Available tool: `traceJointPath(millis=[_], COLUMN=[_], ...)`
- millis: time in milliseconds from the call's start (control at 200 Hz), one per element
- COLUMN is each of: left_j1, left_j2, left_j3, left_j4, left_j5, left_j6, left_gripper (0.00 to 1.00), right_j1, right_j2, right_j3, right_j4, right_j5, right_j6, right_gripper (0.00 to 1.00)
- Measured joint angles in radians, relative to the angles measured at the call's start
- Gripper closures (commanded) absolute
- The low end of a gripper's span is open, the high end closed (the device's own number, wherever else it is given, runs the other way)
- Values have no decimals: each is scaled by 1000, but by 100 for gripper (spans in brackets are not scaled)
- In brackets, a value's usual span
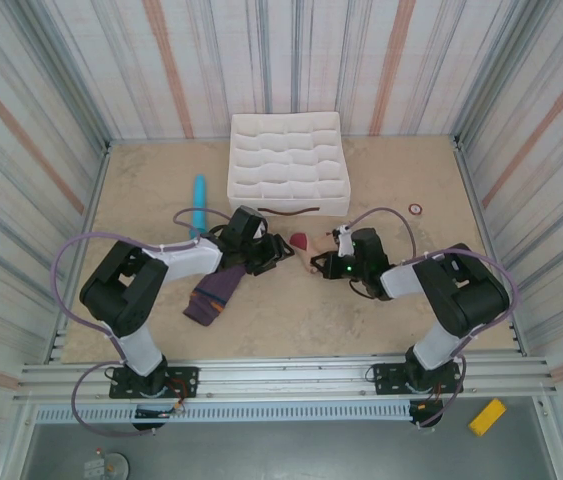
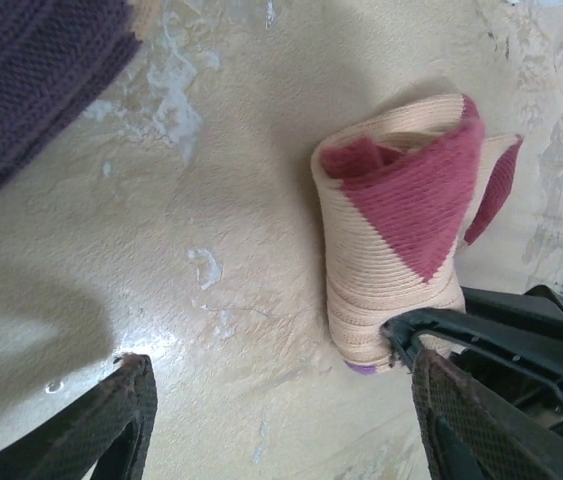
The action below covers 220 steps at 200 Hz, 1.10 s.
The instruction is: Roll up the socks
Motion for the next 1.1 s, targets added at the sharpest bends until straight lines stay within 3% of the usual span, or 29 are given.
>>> traceJointPath(millis=[381, 797, 1102], left_j1=[-31, -76, -88], left_j2=[29, 165, 220], left_j3=[40, 175, 206], left_j4=[11, 39, 70], left_j5=[-31, -95, -99], left_j6=[30, 51, 51], left_gripper=[32, 38, 52], right_j1=[-119, -161, -172], right_j2=[81, 118, 127], right_j3=[24, 52, 56], right_j4=[11, -22, -23], right_j5=[-222, -303, -322], right_j6=[164, 259, 269], right_gripper=[100, 100, 100])
